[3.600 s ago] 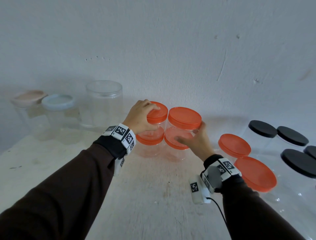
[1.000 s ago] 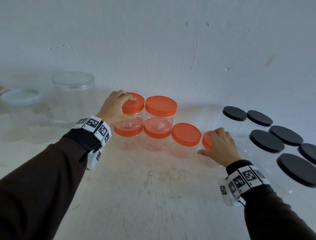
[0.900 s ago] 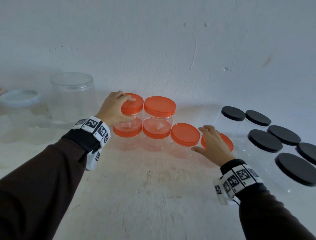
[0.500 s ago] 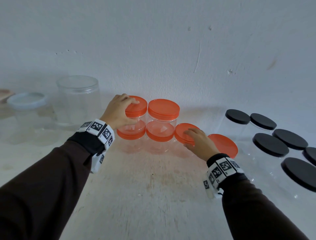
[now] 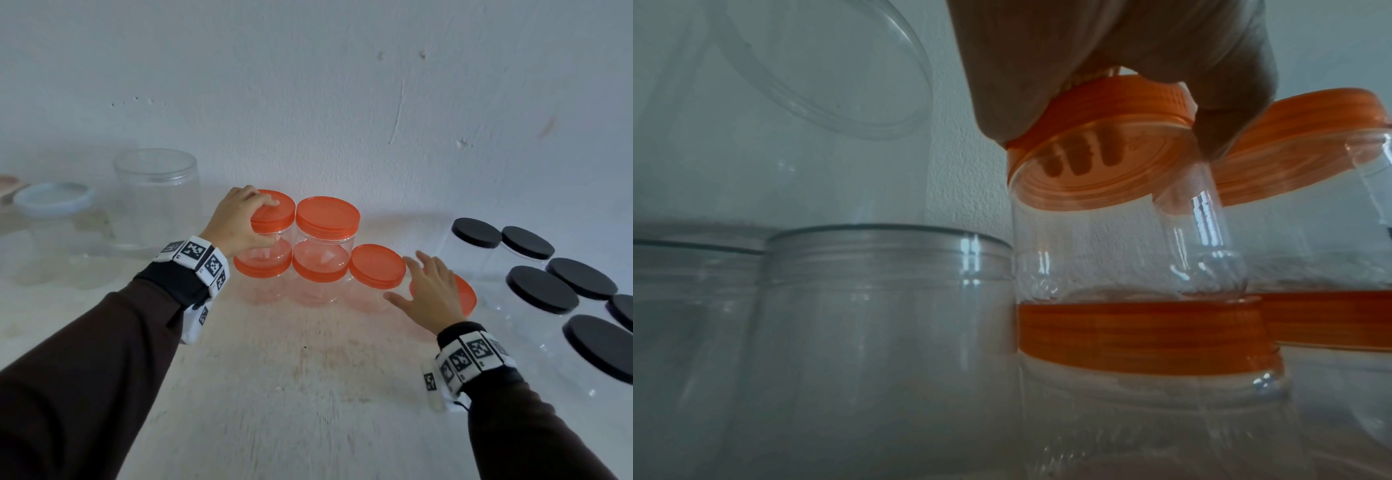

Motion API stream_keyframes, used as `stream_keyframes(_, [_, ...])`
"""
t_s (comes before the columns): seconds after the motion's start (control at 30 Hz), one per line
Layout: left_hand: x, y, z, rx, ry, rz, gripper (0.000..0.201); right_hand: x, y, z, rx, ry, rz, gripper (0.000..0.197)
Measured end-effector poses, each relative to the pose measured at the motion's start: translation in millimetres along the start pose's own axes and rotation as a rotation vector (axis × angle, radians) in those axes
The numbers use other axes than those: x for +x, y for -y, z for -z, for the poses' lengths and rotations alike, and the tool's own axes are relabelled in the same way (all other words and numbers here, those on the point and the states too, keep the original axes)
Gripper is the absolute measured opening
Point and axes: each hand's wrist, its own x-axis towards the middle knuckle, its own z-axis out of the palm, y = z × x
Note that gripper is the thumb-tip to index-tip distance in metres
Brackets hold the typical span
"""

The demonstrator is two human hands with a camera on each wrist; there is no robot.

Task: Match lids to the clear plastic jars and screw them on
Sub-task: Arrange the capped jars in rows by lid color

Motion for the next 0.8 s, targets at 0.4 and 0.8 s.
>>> stream_keyframes(0.4, [-1.5,-1.9,-0.7,0.02,-0.003,0.004,0.058,-35.6,-14.3,14.2,-0.009,0.072,-0.052,0.08])
stream_keyframes(0.8, [-2.0,-3.7,0.6,-0.005,0.012,0.014,0.069,-34.8,19.4,59.7,0.234,-0.411,0.107,0.075])
